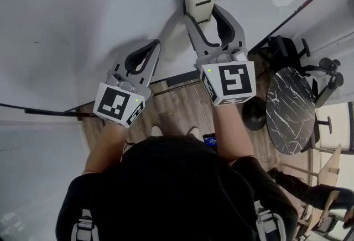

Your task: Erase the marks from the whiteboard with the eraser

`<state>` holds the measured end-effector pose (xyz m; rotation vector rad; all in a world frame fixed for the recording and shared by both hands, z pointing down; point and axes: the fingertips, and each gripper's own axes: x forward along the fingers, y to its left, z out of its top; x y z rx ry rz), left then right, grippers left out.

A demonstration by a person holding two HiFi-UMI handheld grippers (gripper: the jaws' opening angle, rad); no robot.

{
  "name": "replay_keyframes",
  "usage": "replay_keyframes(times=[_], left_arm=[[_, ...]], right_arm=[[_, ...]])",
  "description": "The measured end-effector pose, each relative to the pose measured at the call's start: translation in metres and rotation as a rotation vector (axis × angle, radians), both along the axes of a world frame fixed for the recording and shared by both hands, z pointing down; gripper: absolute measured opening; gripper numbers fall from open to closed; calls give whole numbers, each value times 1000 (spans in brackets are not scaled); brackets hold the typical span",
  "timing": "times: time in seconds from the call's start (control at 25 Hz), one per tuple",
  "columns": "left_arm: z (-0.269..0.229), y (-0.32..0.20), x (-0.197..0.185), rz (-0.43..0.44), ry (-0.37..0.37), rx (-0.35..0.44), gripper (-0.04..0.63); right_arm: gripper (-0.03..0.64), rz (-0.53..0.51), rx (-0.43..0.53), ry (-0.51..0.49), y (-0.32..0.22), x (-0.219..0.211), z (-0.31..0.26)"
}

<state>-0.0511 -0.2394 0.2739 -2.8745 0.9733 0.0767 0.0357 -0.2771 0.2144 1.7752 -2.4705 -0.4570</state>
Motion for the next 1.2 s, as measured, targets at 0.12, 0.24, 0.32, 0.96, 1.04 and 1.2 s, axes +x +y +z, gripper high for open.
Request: replay_keyframes(times=[0.12, 0.24, 0.32, 0.96, 1.04, 1.2], left_arm=[[0, -3, 11, -36, -10, -2, 5], [-1, 0, 12, -69, -8, 4, 5], [-1, 5, 12, -88, -5, 13, 5], [-2, 5, 39, -159, 8, 16, 5], [-1, 4, 37, -167, 15, 11, 5], [3, 6, 25, -192, 20, 20, 5]], right_arm=[[225, -2, 12, 5, -5, 13, -1], [224, 12, 28, 16, -3, 21, -3], [224, 12, 36, 6, -2, 26, -2], [224, 72, -3, -81, -13, 123, 11], [224, 82, -9, -88, -15, 130, 13], [224, 102, -22, -96, -13, 137, 23]])
